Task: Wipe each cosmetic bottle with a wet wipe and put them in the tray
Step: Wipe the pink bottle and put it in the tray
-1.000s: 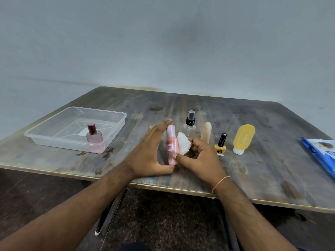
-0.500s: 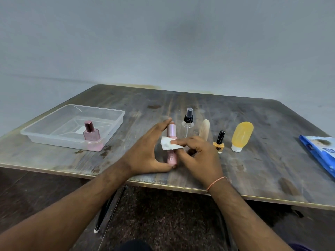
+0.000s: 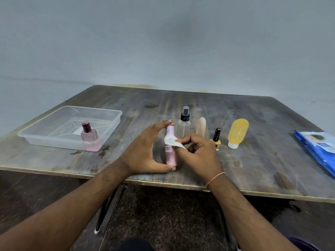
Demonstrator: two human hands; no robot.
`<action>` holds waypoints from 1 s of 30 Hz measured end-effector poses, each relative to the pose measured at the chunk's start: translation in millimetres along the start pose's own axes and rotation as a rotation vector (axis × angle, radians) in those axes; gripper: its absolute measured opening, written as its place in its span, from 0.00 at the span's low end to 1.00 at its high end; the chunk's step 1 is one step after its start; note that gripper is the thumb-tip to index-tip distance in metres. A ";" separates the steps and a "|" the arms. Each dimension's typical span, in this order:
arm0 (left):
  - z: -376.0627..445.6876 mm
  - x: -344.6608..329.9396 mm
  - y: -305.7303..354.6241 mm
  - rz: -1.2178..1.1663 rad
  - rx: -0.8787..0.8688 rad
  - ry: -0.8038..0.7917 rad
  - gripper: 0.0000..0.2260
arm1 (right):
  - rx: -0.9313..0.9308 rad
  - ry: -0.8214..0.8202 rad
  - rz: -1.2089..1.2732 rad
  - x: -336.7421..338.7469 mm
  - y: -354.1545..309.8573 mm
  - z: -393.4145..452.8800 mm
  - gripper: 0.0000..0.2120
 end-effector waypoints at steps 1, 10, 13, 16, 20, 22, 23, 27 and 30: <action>-0.3 1.0 -1.2 0.009 -0.008 0.024 0.56 | 0.009 -0.028 -0.022 -1.1 -0.4 -0.9 0.04; -2.9 5.4 1.8 -0.002 -0.061 0.093 0.57 | -0.188 -0.018 0.047 -3.1 14.8 8.1 0.05; -2.7 3.7 1.8 -0.033 -0.065 0.059 0.60 | -0.170 -0.163 0.147 -9.3 8.6 7.1 0.13; -1.6 2.2 3.1 -0.052 -0.078 0.047 0.60 | -0.191 -0.279 0.325 -9.0 1.9 3.0 0.21; -0.7 -0.1 2.6 -0.028 -0.087 0.019 0.60 | -0.194 -0.388 0.420 -6.2 1.5 2.3 0.08; -0.1 -1.6 0.7 -0.008 -0.080 0.011 0.60 | -0.202 -0.410 0.424 -6.6 0.7 1.8 0.12; 0.1 -2.2 0.3 0.001 -0.076 0.010 0.60 | -0.201 -0.398 0.410 -6.8 1.2 1.8 0.11; -0.3 -4.6 1.6 0.041 -0.078 -0.009 0.59 | -0.226 -0.311 0.238 -10.3 7.4 1.7 0.18; 0.3 -5.6 2.8 0.043 -0.075 -0.017 0.58 | -0.238 -0.221 0.060 -10.8 8.1 1.4 0.24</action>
Point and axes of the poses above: each hand's wrist, its own z-axis towards the middle knuckle, its own x-axis out of the back of the hand, y = z × x, the point moved 5 cm from there along z, towards the middle knuckle, and after that the axes turned 8 degrees about -z, right-handed, at the moved point
